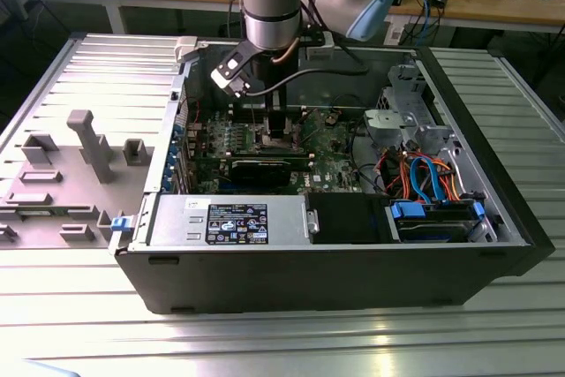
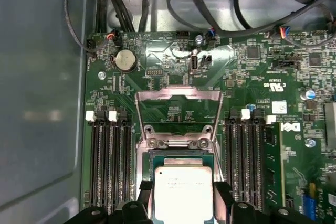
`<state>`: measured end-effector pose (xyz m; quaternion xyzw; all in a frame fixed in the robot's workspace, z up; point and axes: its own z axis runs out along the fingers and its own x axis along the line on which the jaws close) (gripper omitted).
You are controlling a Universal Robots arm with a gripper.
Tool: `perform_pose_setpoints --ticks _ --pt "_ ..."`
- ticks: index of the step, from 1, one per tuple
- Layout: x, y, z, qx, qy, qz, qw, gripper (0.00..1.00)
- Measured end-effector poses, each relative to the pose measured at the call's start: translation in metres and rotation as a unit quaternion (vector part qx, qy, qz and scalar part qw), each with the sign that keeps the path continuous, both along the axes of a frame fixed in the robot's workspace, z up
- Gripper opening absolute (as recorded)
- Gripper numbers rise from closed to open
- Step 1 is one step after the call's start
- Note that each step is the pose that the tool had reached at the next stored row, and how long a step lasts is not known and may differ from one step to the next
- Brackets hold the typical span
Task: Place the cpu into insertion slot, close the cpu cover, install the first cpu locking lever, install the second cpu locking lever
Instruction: 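Place the cpu into insertion slot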
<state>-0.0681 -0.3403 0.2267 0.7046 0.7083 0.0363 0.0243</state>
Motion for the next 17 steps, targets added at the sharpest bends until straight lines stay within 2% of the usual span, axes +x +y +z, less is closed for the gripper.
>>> perform_pose_setpoints --ticks 2,17 --pt "0.0001 0.0013 -0.0043 -0.0001 0.0000 0.000 1.00000 0.54" --pt "0.0000 0.0014 -0.0054 -0.0002 0.0000 0.000 1.00000 0.54"
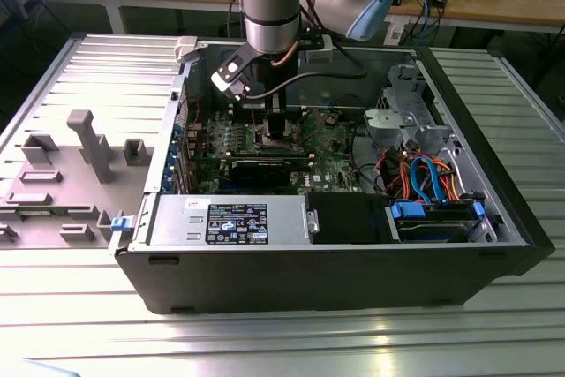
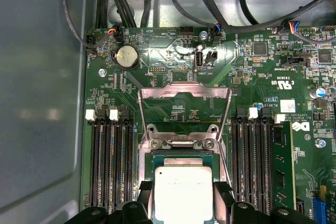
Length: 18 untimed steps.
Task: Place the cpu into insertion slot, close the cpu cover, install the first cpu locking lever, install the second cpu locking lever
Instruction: 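Place the cpu into insertion slot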
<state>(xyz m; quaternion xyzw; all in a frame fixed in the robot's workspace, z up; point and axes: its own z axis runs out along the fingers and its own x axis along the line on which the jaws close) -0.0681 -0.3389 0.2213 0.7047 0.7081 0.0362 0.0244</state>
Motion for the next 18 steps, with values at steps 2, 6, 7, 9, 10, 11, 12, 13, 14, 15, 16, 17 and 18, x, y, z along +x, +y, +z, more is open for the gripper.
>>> perform_pose_setpoints --ticks 2,6,7,9,10,11,12,13,14,15,16,17,18 --pt "0.0000 0.0000 -0.0003 -0.0002 0.0000 -0.002 1.00000 0.54" --pt "0.0000 0.0000 -0.0005 -0.0004 0.0000 -0.008 0.99997 0.54" --pt "0.0000 0.0000 -0.0005 -0.0004 0.0000 -0.008 0.99997 0.54" --pt "0.0000 0.0000 -0.0005 -0.0004 0.0000 -0.008 0.99997 0.54" --pt "0.0000 0.0001 -0.0012 -0.0001 -0.0001 -0.009 0.99996 0.54" --pt "0.0001 0.0001 -0.0028 -0.0002 -0.0001 -0.009 0.99996 0.54" --pt "0.0001 0.0002 -0.0041 -0.0004 0.0000 -0.009 0.99996 0.54" --pt "0.0001 0.0002 -0.0059 -0.0003 0.0000 -0.008 0.99996 0.54" --pt "0.0001 0.0002 -0.0072 -0.0003 -0.0001 -0.008 0.99997 0.54" --pt "0.0001 0.0001 -0.0092 -0.0003 0.0000 -0.006 0.99998 0.54" --pt "0.0000 0.0001 -0.0105 -0.0004 0.0000 -0.005 0.99999 0.54" --pt "-0.0001 0.0001 -0.0116 -0.0004 0.0000 -0.002 1.00000 0.54" --pt "-0.0002 0.0001 -0.0127 -0.0004 0.0000 0.006 0.99998 0.54"
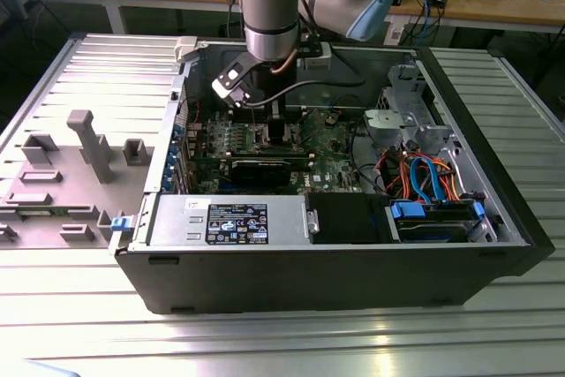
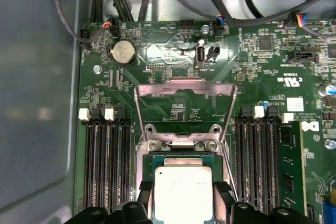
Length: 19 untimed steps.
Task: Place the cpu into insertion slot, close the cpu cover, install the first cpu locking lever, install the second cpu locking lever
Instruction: 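Place the cpu into insertion slot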
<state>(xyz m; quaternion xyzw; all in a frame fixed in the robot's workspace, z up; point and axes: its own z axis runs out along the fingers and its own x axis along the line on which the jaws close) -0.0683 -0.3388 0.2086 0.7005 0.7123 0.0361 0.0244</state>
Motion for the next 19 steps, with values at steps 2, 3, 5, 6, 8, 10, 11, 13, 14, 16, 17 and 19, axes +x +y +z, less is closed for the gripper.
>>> perform_pose_setpoints --ticks 2,3,5,6,8,10,11,13,14,16,17,19 --pt "0.0000 0.0000 -0.0011 0.0001 -0.0001 0.007 0.99997 0.54" --pt "-0.0001 0.0000 -0.0017 0.0001 0.0000 0.008 0.99997 0.54" --pt "-0.0001 0.0000 -0.0029 0.0001 0.0000 0.008 0.99997 0.54" --pt "-0.0003 0.0000 -0.0033 0.0000 0.0000 0.008 0.99997 0.54" --pt "-0.0005 0.0000 -0.0043 0.0000 0.0000 0.008 0.99997 0.54" --pt "-0.0008 0.0000 -0.0054 0.0000 0.0000 0.008 0.99997 0.54" --pt "-0.0013 0.0000 -0.0058 0.0000 0.0000 0.008 0.99997 0.54" --pt "-0.0013 0.0000 -0.0069 0.0001 0.0000 0.008 0.99997 0.54" --pt "-0.0013 0.0000 -0.0081 0.0001 0.0000 0.007 0.99997 0.54" --pt "-0.0013 -0.0001 -0.0088 -0.0001 0.0001 0.006 0.99998 0.54" --pt "-0.0013 -0.0001 -0.0089 -0.0001 0.0001 0.006 0.99998 0.54" --pt "-0.0016 0.0000 -0.0090 0.0001 0.0000 0.001 1.00000 0.54"
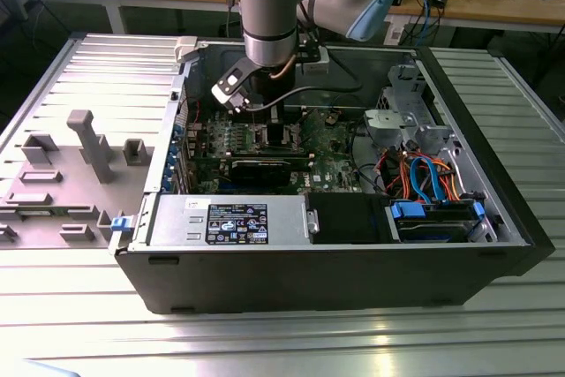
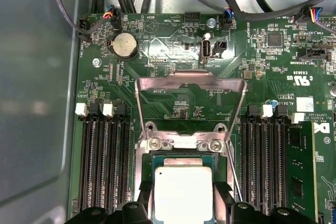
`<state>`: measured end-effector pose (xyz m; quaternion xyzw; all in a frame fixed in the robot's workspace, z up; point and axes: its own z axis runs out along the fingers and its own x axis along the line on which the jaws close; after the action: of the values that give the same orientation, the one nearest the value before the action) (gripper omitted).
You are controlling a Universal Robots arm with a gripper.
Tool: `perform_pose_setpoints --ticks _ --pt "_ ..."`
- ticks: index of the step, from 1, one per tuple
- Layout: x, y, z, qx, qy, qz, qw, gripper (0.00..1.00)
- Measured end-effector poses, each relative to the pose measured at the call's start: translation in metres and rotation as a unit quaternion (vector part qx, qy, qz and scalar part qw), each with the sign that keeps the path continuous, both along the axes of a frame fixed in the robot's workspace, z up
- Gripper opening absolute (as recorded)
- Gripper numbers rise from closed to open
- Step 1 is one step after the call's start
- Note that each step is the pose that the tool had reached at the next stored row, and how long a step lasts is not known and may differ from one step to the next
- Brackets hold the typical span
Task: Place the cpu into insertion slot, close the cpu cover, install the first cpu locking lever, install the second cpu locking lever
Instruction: 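Place the cpu into insertion slot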
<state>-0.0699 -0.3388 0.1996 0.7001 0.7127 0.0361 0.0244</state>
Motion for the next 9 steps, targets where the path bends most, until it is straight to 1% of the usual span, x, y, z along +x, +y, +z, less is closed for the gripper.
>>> perform_pose_setpoints --ticks 3,7,9 --pt "0.0000 0.0000 -0.0002 0.0000 0.0000 -0.004 0.99999 0.54" --pt "-0.0001 -0.0001 -0.0030 -0.0004 0.0004 -0.004 0.99999 0.54" --pt "-0.0001 -0.0001 -0.0034 -0.0003 0.0004 -0.004 0.99999 0.54"
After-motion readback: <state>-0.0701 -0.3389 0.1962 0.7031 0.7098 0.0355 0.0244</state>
